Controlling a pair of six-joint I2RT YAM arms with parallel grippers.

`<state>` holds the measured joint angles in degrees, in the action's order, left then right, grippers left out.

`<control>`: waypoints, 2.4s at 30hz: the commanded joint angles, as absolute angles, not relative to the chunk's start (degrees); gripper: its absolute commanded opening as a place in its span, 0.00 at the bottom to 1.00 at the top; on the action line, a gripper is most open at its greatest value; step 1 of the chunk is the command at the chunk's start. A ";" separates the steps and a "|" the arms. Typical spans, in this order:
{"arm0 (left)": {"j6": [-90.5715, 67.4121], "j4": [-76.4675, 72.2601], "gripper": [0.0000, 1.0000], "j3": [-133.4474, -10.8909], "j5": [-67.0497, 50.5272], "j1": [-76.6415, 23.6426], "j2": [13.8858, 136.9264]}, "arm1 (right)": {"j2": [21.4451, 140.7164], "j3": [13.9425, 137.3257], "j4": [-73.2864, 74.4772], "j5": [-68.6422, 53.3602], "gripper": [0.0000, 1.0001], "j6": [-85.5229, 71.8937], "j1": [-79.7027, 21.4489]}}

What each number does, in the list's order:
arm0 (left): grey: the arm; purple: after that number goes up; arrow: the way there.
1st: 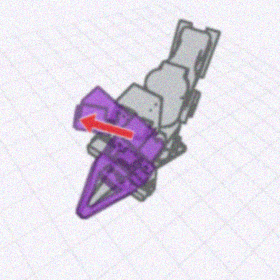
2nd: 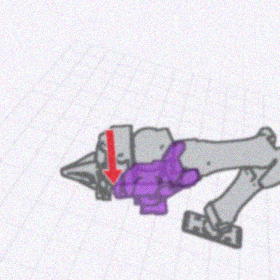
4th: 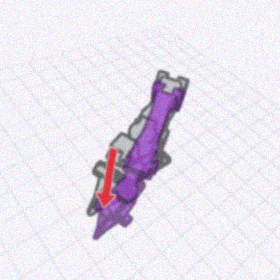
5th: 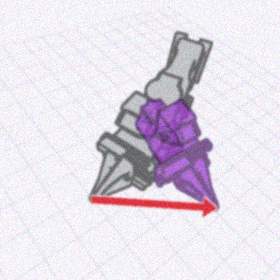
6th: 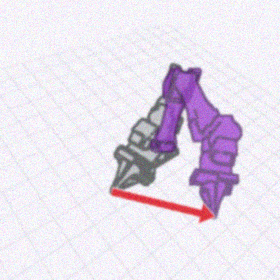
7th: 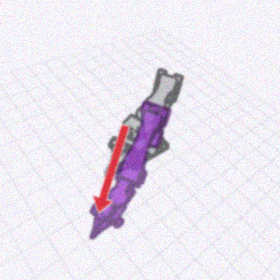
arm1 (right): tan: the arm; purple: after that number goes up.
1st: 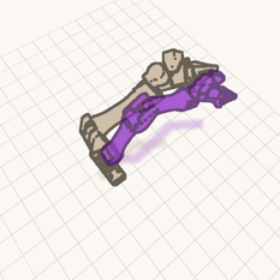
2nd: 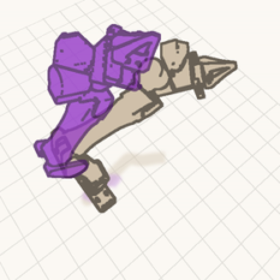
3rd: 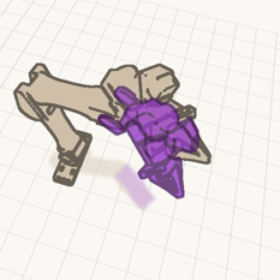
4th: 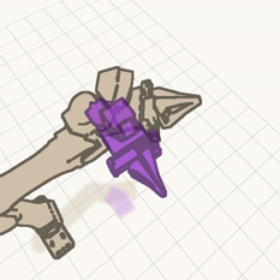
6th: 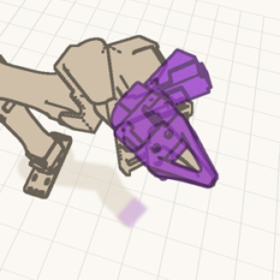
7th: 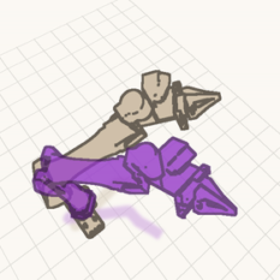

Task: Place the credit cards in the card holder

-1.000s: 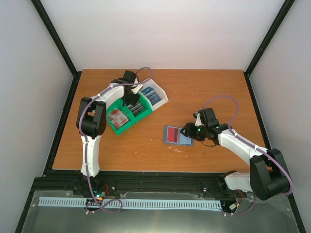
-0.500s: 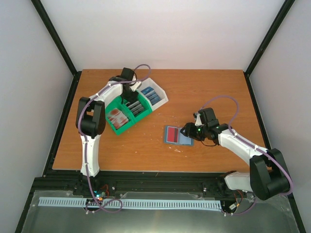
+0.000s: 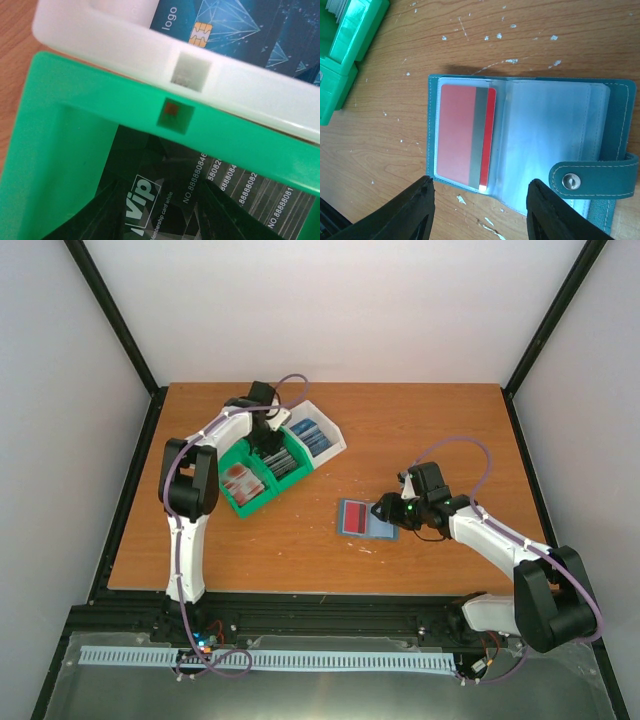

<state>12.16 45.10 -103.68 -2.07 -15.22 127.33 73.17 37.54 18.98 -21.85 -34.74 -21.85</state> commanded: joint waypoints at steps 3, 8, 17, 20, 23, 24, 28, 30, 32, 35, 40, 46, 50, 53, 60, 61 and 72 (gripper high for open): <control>11.95 47.10 0.39 -106.60 -3.17 -14.07 128.75 | 73.10 37.55 17.93 -21.80 0.51 -33.92 -22.28; 11.80 47.13 0.32 -106.95 -1.93 -13.98 129.16 | 73.27 37.60 17.92 -21.76 0.51 -33.91 -22.31; 11.53 48.02 0.25 -109.06 -1.39 -13.91 129.28 | 73.20 37.55 17.91 -21.62 0.51 -34.01 -22.39; 11.36 48.41 0.24 -109.64 -1.24 -13.88 129.29 | 73.13 37.53 18.01 -21.52 0.50 -33.91 -22.41; 11.34 48.67 0.24 -109.72 -1.40 -13.81 129.29 | 72.99 37.53 18.01 -21.45 0.50 -33.93 -22.37; 11.27 48.69 0.24 -109.76 -1.34 -13.80 129.29 | 73.03 37.53 18.02 -21.47 0.50 -33.93 -22.41; 11.02 48.65 0.22 -109.63 -0.53 -13.65 129.12 | 73.03 37.57 18.01 -21.45 0.50 -33.91 -22.38; 10.88 48.48 0.21 -109.67 -0.02 -13.62 128.75 | 73.04 37.53 18.02 -21.45 0.50 -33.86 -22.39; 10.77 48.07 0.19 -109.51 0.82 -13.53 128.49 | 73.02 37.53 17.95 -21.50 0.50 -33.92 -22.41; 10.67 47.24 0.16 -108.93 2.45 -13.54 127.96 | 72.99 37.53 17.87 -21.51 0.50 -33.92 -22.40; 10.80 45.35 0.13 -107.45 3.96 -13.54 126.63 | 73.01 37.45 17.76 -21.49 0.50 -34.01 -22.41; 10.85 44.15 0.10 -106.37 5.13 -13.54 125.65 | 73.01 37.44 17.66 -21.46 0.50 -34.08 -22.40; 10.64 43.88 0.08 -106.16 5.66 -13.53 125.50 | 73.04 37.36 17.67 -21.53 0.50 -34.10 -22.41; 10.55 43.73 0.06 -106.03 5.99 -13.54 125.35 | 72.96 37.35 17.67 -21.53 0.50 -34.09 -22.41; 10.55 42.53 0.03 -105.11 7.08 -13.54 124.25 | 72.95 37.40 17.54 -21.62 0.50 -34.22 -22.37; 10.59 42.27 0.03 -104.81 7.24 -13.54 124.06 | 72.98 37.39 17.50 -21.62 0.50 -34.27 -22.41; 11.25 39.67 0.04 -101.15 10.27 -13.53 123.66 | 73.20 37.42 17.23 -21.80 0.50 -34.39 -22.46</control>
